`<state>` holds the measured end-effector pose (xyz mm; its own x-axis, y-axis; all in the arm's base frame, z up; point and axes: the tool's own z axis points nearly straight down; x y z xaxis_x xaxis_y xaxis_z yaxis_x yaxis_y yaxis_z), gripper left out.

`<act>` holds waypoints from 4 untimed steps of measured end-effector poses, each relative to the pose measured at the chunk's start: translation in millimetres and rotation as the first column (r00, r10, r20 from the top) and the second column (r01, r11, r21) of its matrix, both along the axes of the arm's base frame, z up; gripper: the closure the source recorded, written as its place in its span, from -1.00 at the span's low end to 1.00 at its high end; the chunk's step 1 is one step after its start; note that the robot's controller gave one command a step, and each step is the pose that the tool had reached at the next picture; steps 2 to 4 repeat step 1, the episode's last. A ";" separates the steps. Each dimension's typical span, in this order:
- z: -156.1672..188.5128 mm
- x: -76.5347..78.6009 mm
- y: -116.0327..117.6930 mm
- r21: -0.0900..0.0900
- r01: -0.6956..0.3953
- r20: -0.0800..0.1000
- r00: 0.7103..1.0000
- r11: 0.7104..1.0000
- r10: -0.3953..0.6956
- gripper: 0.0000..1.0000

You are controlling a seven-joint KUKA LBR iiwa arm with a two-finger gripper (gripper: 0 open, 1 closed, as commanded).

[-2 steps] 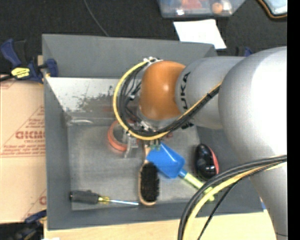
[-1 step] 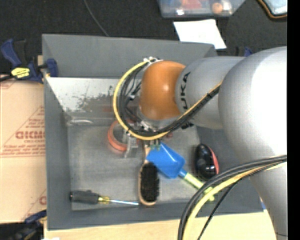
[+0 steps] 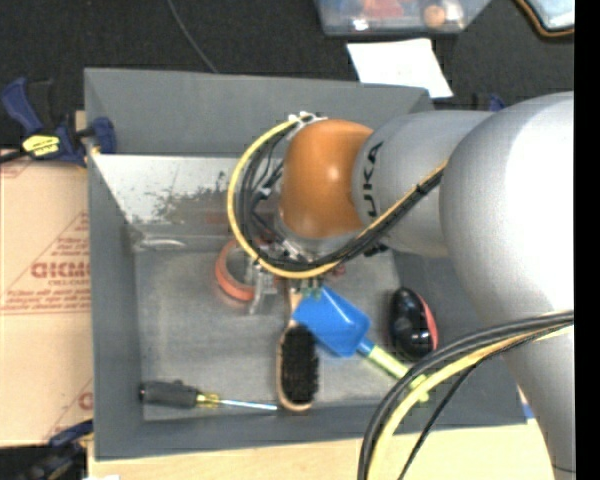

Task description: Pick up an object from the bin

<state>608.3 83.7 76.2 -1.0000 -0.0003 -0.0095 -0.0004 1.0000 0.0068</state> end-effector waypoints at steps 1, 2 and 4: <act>40.2 -2.5 -0.4 -0.001 0.000 -0.009 1.000 1.000 0.000 1.00; 40.2 -2.5 -0.4 -0.001 0.000 -0.009 1.000 1.000 0.000 1.00; 40.2 -2.5 -0.4 -0.001 0.000 -0.009 1.000 1.000 0.000 1.00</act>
Offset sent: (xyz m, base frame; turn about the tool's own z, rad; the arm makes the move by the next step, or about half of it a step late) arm -0.0032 -0.0004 0.0670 0.0004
